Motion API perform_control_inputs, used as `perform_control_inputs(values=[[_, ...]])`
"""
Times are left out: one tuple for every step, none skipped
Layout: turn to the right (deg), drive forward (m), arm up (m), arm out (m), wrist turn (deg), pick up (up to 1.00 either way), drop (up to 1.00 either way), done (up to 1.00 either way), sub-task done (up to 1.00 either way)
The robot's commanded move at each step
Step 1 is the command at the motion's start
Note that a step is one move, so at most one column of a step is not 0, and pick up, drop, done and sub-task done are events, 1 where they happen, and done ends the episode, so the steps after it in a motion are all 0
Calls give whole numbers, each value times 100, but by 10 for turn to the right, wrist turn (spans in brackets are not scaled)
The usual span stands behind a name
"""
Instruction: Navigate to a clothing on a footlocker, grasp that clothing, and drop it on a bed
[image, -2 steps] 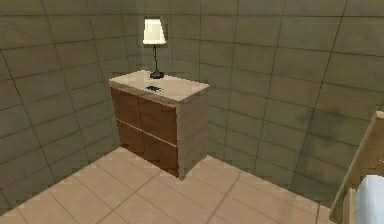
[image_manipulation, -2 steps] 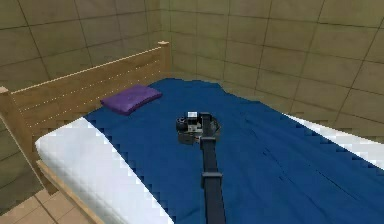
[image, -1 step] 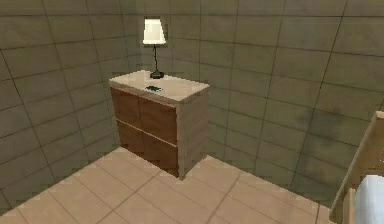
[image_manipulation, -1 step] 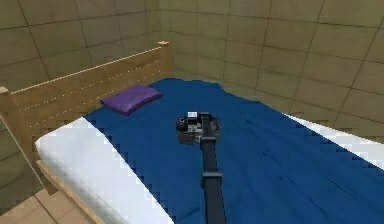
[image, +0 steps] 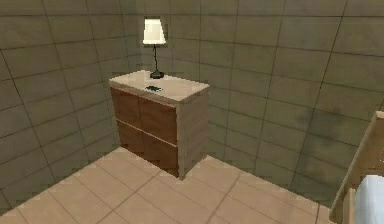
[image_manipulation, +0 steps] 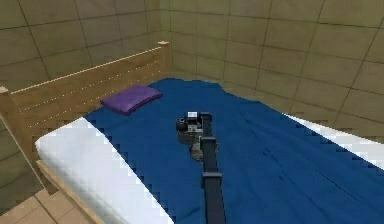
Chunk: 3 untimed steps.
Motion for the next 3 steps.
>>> perform_control_inputs(values=[[0,0,10,0,0,0,0,0,0],[0,0,0,-8,0,0,0,0,0],[0,0,0,0,0,0,0,100,0]])
